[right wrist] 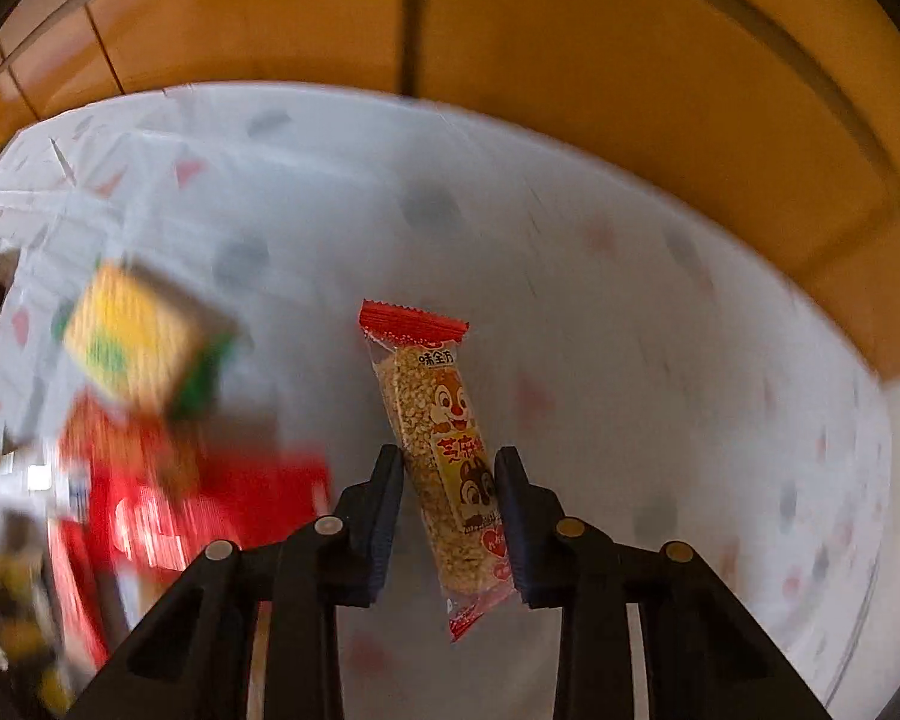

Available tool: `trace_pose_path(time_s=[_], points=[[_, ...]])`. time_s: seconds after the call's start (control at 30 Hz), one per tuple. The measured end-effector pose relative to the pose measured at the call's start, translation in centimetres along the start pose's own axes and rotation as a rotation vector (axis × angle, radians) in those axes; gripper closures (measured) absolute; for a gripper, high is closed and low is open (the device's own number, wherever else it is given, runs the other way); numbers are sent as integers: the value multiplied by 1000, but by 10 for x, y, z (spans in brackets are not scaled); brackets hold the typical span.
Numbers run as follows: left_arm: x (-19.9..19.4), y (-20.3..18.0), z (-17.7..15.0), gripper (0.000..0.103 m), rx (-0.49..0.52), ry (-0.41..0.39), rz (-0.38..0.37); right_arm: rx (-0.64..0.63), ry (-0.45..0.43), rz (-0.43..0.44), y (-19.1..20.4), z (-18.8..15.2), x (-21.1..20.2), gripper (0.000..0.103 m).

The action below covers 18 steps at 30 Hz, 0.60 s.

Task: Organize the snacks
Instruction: 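Lift the yellow chip bag with the left gripper while the right gripper grasps the red rice bar, then drop the yellow chip bag into the gold tin with the left gripper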

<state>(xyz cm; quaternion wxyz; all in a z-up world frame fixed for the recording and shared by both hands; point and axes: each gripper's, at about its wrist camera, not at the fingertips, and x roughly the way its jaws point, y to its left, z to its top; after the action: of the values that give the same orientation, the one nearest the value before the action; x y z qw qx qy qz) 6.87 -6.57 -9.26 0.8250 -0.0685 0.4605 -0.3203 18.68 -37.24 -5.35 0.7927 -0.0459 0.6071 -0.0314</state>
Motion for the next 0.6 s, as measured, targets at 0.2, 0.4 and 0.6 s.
trace_pose_path(time_s=[0.2, 0.4, 0.6], points=[[0, -10, -1, 58, 26, 5, 53, 58, 28, 44, -11, -81, -19, 70], [1, -22, 3, 65, 62, 28, 134, 86, 4, 65, -11, -107, -11, 66], [-7, -25, 6, 73, 69, 44, 147, 69, -10, 59, -15, -106, -16, 68]])
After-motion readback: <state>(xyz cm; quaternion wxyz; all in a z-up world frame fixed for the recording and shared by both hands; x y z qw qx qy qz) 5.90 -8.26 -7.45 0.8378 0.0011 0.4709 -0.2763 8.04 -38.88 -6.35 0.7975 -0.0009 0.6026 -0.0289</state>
